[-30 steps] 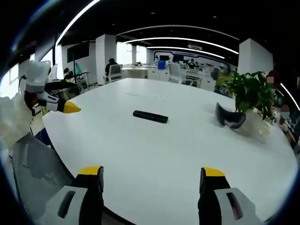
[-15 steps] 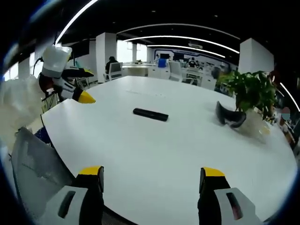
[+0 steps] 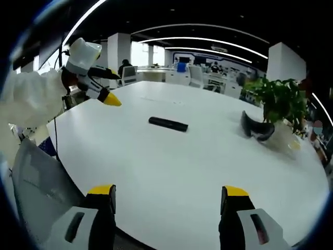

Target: Press the specified remote control buttons in sequence, fully releasing each button before pressing the next.

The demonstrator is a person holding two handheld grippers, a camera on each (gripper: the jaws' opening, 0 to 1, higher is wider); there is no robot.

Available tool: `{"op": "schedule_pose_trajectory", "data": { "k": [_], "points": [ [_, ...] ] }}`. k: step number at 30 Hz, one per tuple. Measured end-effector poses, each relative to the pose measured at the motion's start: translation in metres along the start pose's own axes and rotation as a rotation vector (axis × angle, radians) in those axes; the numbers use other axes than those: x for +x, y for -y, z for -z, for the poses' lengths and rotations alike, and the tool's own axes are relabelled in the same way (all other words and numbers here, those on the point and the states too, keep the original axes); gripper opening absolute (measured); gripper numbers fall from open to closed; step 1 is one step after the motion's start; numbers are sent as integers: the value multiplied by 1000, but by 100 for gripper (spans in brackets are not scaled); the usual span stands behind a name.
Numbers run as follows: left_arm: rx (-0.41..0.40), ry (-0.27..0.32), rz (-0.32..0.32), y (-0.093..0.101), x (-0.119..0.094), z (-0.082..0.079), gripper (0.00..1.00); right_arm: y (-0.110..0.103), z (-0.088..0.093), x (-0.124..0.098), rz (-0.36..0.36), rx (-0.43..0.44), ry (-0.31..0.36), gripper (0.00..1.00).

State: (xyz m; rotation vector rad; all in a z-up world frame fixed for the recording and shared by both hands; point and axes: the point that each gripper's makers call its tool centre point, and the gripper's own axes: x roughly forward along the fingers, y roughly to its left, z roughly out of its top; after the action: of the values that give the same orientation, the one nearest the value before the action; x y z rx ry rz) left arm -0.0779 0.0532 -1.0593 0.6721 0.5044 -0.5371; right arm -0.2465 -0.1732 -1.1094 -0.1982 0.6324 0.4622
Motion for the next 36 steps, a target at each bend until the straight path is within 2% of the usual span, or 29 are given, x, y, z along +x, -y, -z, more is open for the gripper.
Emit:
{"op": "schedule_pose_trajectory", "data": {
  "k": [4, 12, 24, 28, 36],
  "points": [
    [24, -8, 15, 2, 13, -1, 81, 4, 1, 0, 14, 11, -3, 82],
    [45, -50, 85, 9, 40, 4, 81, 5, 2, 1, 18, 13, -9, 82],
    [108, -77, 141, 9, 66, -1, 79, 7, 1, 1, 26, 19, -6, 82],
    [124, -72, 156, 15, 72, -2, 79, 9, 2, 1, 31, 27, -8, 82],
    [186, -108, 195, 22, 90, 8, 75, 8, 2, 1, 30, 26, -9, 82]
  ]
}}
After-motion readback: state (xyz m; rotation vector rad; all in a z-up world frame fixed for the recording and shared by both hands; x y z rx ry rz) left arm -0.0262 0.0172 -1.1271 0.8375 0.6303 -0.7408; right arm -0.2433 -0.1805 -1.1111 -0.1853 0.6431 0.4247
